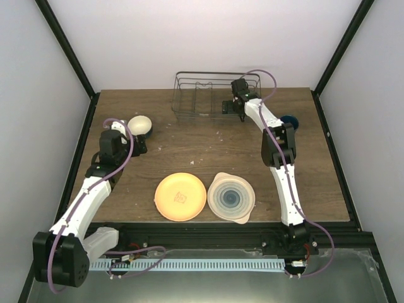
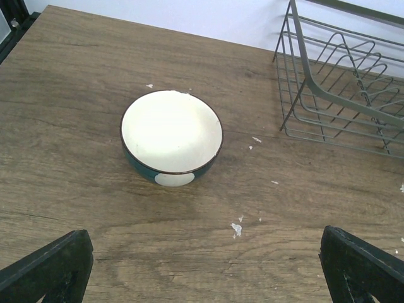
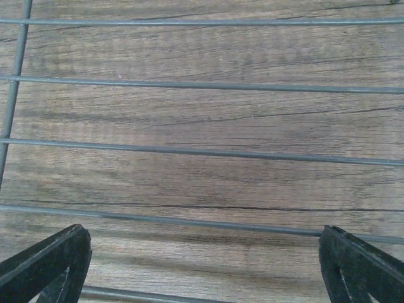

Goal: Load the mixed dishes into the dish rack

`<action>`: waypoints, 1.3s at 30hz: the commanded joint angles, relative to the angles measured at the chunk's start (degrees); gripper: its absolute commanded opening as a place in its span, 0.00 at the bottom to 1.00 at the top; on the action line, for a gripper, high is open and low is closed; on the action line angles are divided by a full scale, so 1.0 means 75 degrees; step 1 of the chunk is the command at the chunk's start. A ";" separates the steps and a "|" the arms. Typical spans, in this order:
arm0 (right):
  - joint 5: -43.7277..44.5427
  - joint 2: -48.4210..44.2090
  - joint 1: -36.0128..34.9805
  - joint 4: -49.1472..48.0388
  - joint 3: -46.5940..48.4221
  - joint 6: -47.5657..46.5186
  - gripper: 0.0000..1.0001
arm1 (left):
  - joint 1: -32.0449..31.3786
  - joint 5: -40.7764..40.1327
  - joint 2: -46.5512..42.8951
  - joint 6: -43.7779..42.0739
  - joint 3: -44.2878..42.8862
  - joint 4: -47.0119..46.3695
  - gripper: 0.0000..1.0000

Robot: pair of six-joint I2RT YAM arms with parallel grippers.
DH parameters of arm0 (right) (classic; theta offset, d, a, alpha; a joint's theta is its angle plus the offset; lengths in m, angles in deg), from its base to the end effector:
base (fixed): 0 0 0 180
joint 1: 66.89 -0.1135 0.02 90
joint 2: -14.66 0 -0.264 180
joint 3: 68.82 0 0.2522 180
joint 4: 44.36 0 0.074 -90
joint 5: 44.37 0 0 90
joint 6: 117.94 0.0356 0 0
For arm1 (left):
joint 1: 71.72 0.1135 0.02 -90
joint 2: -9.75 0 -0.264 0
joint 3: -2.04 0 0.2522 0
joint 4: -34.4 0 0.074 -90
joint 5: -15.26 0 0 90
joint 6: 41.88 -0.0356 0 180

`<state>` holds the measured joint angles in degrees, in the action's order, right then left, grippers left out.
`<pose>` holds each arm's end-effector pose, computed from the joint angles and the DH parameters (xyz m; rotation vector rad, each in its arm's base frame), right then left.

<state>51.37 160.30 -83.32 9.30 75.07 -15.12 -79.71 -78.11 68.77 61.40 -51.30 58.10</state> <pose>0.5306 0.1528 0.1647 -0.0402 2.5321 0.0762 0.2286 -0.0300 0.2611 -0.1321 2.0826 -0.1648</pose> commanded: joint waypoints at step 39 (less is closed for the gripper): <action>-0.0703 -0.3385 -0.1096 -0.0631 -0.4962 -0.0646 1.00 | -0.0058 0.0261 -0.0580 0.0116 -0.0155 0.0448 1.00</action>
<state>47.04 138.93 -88.69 5.28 40.45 -21.04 -79.95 -76.61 66.09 61.64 -51.36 60.50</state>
